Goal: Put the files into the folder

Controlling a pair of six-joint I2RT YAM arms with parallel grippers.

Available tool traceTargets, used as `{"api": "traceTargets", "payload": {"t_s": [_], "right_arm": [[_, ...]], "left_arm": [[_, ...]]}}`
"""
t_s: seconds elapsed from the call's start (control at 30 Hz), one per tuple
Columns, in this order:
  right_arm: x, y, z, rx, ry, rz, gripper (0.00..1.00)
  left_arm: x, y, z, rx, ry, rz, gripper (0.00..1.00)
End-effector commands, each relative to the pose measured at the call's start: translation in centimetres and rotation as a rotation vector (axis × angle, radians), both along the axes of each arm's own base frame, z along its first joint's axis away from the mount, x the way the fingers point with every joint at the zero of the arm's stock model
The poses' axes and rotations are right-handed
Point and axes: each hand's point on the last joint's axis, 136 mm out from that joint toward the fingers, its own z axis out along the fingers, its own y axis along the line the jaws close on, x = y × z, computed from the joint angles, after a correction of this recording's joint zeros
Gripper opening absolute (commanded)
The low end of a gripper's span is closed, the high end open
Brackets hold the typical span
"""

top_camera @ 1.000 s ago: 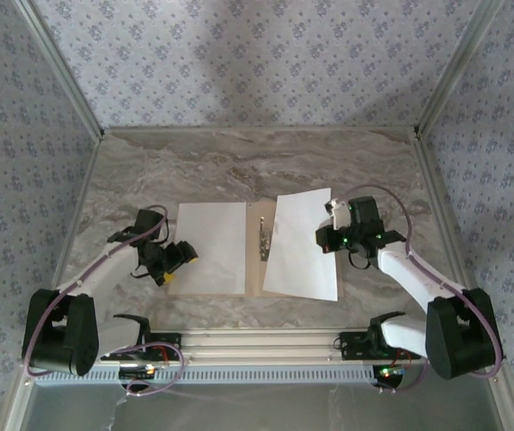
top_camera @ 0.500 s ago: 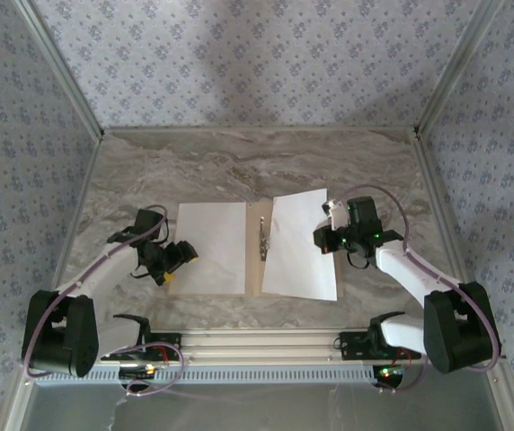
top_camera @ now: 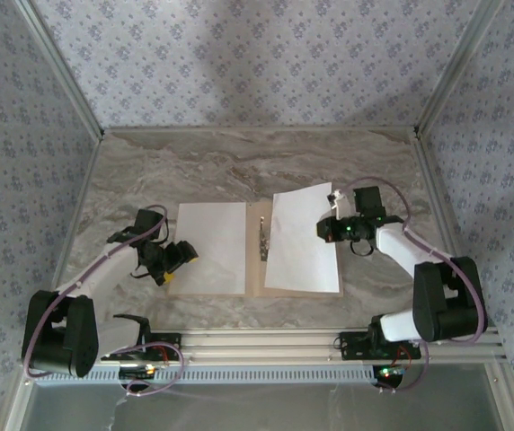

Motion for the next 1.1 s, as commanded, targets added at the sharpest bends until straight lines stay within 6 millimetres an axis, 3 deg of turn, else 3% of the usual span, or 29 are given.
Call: {"api": "traceTargets", "payload": {"t_s": [0.0, 0.63, 1.07], "right_arm": [[-0.4, 0.5, 0.7, 0.050, 0.041, 0.042, 0.00], [-0.1, 1.0, -0.3, 0.060, 0.081, 0.081, 0.00], [0.2, 1.2, -2.2, 0.084, 0.216, 0.094, 0.00]], "left_arm": [[-0.2, 0.1, 0.1, 0.001, 0.001, -0.013, 0.79], [-0.2, 0.0, -0.5, -0.001, 0.013, -0.020, 0.79], [-0.2, -0.1, -0.9, -0.003, 0.023, -0.031, 0.80]]}}
